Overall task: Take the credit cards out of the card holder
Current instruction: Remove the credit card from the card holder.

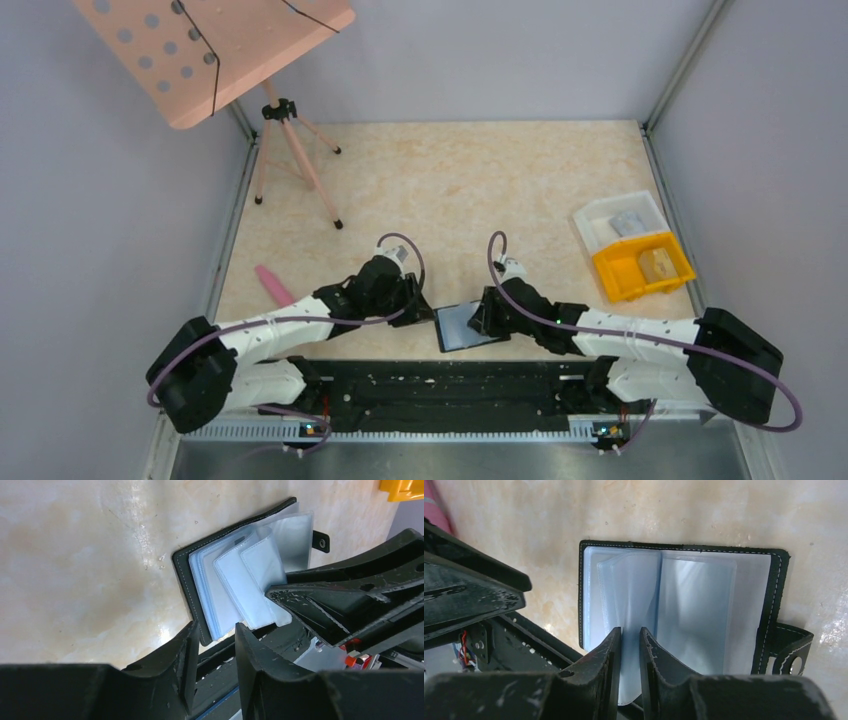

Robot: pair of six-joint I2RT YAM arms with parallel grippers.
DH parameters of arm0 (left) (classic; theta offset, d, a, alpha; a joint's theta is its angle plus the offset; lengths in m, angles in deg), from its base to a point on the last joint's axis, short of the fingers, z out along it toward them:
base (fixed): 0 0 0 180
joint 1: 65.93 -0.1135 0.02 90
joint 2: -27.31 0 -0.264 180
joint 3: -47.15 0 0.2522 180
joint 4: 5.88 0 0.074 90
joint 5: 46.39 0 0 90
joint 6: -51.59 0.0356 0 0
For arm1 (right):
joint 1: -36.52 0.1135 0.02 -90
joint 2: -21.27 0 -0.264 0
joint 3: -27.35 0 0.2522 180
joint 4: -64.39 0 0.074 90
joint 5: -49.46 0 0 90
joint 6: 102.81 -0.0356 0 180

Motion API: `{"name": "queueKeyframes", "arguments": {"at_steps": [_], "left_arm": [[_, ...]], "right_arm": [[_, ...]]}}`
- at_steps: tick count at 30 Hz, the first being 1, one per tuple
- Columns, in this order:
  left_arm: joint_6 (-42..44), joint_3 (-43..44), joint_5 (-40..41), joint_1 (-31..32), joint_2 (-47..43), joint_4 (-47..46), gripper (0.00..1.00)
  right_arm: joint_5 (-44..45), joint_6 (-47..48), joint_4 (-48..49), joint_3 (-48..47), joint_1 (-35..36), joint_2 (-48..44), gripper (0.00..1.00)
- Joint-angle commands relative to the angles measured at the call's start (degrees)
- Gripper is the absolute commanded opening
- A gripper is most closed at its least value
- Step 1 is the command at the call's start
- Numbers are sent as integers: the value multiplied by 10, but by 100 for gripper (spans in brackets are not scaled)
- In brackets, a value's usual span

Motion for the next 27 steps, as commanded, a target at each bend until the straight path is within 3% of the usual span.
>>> {"name": "queueKeyframes", "arguments": {"at_steps": [1,3,7,13,21,27], "left_arm": [[-3,32,1,14,36,-45,37],[-5,39,5,18,52,-45,35],[-19,58,39,18,55,3,35],[-15,85,178,17,-12,130,46],[4,81,276,16,-147,215,59],[10,54,301,16,-224,230,63]], "right_arm": [[-13,-3,48,16,-11,-30,19],[-10,-4,40,16,-13,-32,21],[-1,13,-37,-20,-12,-30,39],[32,21,-113,-79,5,-5,58],[108,7,-184,-182,71,118,64],[150,4,-244,-242,86,197,69]]}}
